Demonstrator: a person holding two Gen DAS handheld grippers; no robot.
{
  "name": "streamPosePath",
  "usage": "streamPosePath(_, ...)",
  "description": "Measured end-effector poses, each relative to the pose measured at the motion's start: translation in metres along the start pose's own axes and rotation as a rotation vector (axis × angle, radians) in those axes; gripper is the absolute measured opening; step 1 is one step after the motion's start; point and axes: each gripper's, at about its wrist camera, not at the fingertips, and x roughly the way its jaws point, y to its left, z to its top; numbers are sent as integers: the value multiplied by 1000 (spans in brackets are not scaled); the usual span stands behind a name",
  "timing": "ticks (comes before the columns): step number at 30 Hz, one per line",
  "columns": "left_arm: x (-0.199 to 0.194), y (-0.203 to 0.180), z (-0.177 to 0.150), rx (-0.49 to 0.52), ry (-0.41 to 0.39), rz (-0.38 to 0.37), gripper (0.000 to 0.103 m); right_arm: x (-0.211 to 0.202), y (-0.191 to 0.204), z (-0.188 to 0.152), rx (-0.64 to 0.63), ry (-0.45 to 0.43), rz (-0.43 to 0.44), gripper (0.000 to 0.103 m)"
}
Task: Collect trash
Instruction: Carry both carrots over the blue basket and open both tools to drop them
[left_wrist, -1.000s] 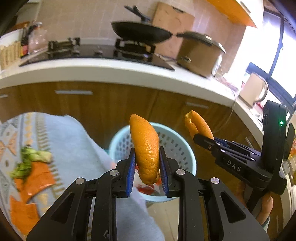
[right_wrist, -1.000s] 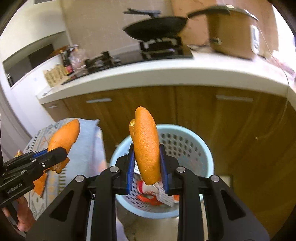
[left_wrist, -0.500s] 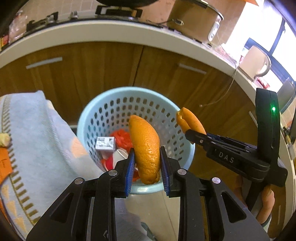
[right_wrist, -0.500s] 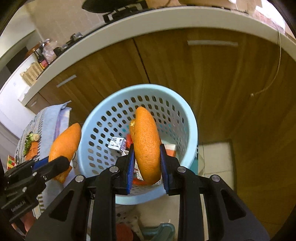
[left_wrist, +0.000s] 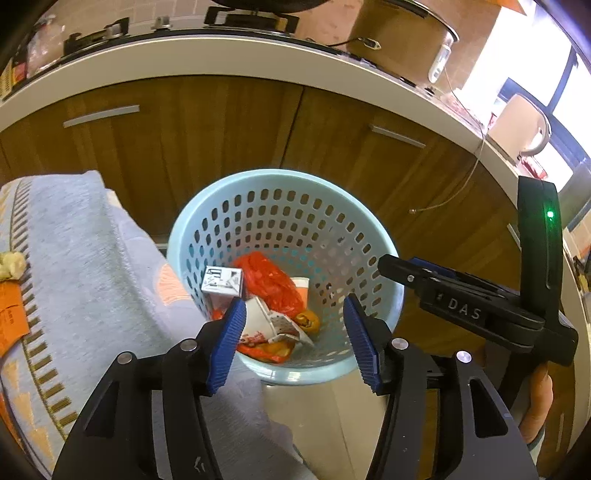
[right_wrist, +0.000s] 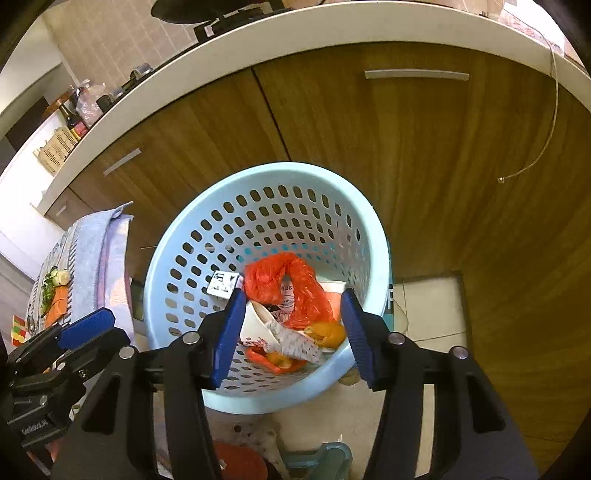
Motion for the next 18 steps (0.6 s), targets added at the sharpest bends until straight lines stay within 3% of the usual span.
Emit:
streamPosePath(9, -23, 7, -14, -19, -48, 37, 53, -6, 23, -3, -41, -9, 25, 50)
streamPosePath(18, -83, 42, -44, -77, -155, 167, 55, -11, 71, -9, -130, -14, 82, 50)
